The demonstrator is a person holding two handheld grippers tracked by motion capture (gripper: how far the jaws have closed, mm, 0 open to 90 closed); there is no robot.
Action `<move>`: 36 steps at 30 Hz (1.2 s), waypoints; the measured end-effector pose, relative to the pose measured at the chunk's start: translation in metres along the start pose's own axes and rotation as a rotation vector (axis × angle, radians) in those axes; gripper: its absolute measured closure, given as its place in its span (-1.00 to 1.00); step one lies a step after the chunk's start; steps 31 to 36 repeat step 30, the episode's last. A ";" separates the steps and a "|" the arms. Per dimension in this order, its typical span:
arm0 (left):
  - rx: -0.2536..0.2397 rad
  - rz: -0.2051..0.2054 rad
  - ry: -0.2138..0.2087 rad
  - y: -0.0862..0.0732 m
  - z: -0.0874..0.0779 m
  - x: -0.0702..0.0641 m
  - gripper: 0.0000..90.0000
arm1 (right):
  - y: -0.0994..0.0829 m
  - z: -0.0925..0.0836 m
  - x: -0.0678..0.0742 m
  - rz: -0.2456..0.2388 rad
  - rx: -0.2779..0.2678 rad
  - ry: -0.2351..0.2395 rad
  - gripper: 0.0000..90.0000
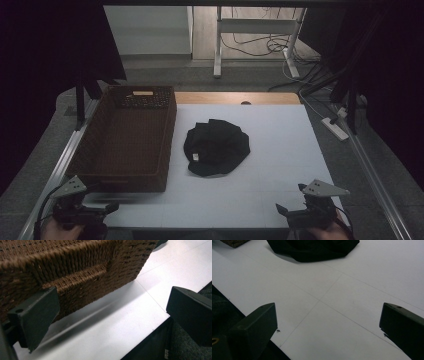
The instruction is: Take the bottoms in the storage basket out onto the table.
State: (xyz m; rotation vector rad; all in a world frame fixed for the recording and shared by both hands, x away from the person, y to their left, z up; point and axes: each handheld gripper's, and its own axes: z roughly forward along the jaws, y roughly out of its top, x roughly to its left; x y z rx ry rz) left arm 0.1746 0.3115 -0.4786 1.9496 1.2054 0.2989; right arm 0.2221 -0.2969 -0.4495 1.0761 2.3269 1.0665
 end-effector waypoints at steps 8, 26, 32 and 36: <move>0.012 -0.007 -0.005 -0.003 -0.003 0.001 -1.00 | 0.000 0.000 0.000 -0.002 0.002 -0.002 -0.96; 0.058 0.011 -0.005 -0.007 -0.004 0.000 -1.00 | 0.001 0.000 0.001 -0.001 0.003 -0.002 -0.96; 0.060 0.007 -0.005 -0.006 -0.004 0.000 -1.00 | 0.000 0.001 0.001 -0.007 0.007 -0.003 -0.96; 0.060 0.007 -0.005 -0.006 -0.004 0.000 -1.00 | 0.000 0.001 0.001 -0.007 0.007 -0.003 -0.96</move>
